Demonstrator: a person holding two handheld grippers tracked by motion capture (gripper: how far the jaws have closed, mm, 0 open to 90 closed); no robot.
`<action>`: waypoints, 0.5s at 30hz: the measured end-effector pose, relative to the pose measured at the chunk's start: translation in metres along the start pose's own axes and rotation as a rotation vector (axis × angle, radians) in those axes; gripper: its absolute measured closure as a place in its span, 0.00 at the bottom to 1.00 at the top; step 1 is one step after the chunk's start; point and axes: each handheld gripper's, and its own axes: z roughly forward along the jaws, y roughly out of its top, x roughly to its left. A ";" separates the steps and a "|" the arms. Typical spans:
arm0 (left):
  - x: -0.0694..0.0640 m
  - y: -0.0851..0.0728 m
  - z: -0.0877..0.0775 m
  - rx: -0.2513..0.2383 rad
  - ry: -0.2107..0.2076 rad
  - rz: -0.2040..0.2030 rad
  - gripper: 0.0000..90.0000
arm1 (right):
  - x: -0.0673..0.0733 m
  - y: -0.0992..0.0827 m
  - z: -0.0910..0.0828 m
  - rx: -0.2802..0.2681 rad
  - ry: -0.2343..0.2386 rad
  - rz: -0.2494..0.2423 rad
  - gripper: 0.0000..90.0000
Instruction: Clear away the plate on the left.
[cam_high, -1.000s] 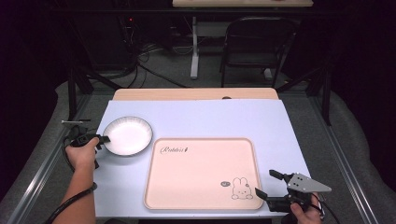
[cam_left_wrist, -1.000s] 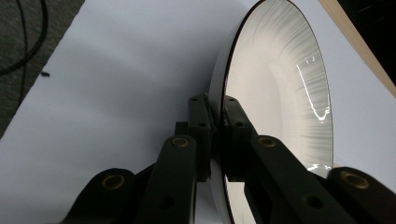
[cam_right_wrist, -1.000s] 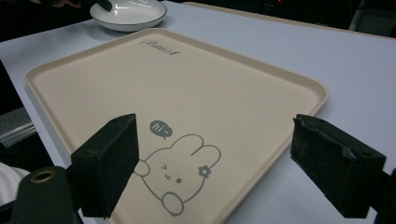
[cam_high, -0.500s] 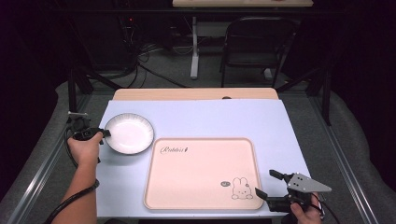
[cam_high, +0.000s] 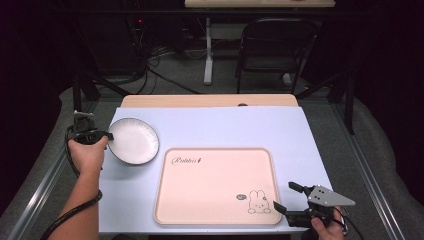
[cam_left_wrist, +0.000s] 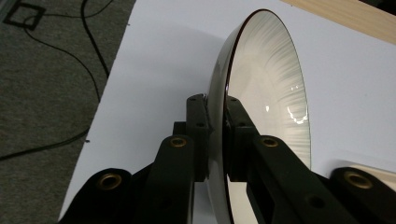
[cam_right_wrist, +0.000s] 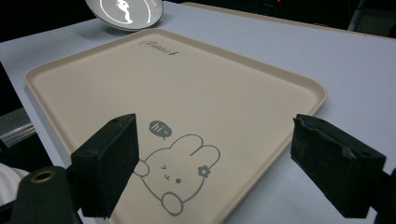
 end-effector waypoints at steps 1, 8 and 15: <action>-0.001 0.001 -0.002 -0.005 0.001 0.002 0.92 | 0.000 0.000 0.000 0.000 0.000 0.000 0.17; -0.007 0.004 -0.014 -0.024 -0.010 0.035 0.92 | 0.000 0.000 0.000 0.005 0.001 0.002 0.17; -0.022 0.008 -0.024 -0.037 -0.038 0.080 0.92 | 0.000 0.000 0.000 0.004 0.001 0.003 0.17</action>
